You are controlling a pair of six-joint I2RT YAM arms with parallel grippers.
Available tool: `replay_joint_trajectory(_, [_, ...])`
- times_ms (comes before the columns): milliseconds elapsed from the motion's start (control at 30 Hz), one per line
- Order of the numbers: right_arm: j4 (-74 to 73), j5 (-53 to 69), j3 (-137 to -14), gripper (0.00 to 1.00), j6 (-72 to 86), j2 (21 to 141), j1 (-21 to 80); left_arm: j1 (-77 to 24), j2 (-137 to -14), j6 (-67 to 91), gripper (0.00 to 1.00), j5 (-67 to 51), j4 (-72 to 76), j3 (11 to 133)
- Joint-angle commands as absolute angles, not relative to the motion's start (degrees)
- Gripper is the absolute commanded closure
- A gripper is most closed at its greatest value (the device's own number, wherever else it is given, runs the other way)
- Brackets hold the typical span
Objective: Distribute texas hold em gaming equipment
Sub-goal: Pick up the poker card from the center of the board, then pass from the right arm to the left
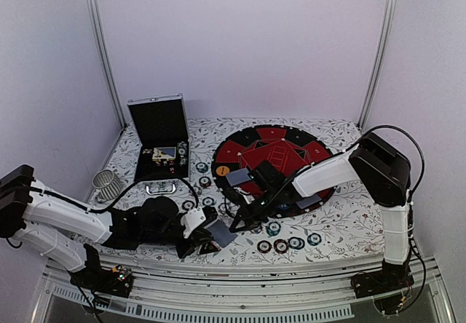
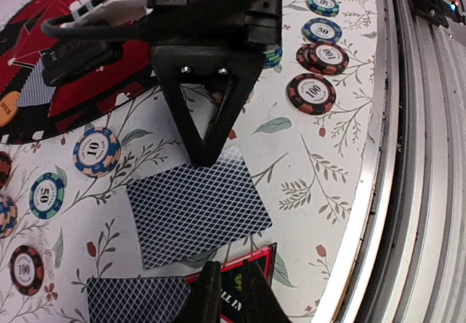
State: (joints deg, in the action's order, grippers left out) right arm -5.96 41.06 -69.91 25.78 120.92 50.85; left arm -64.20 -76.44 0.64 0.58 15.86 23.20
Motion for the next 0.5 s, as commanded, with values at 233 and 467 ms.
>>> replay_joint_trajectory(233, [-7.3, 41.6, -65.0, 0.98, 26.4, 109.2, 47.6, -63.1, -72.8, 0.6, 0.86, 0.4, 18.7, 22.8])
replay_joint_trajectory(467, [-17.6, 36.4, -68.8, 0.98, 19.6, 102.3, 47.4, -57.5, -65.6, 5.3, 0.64, -6.2, 15.2, 27.1])
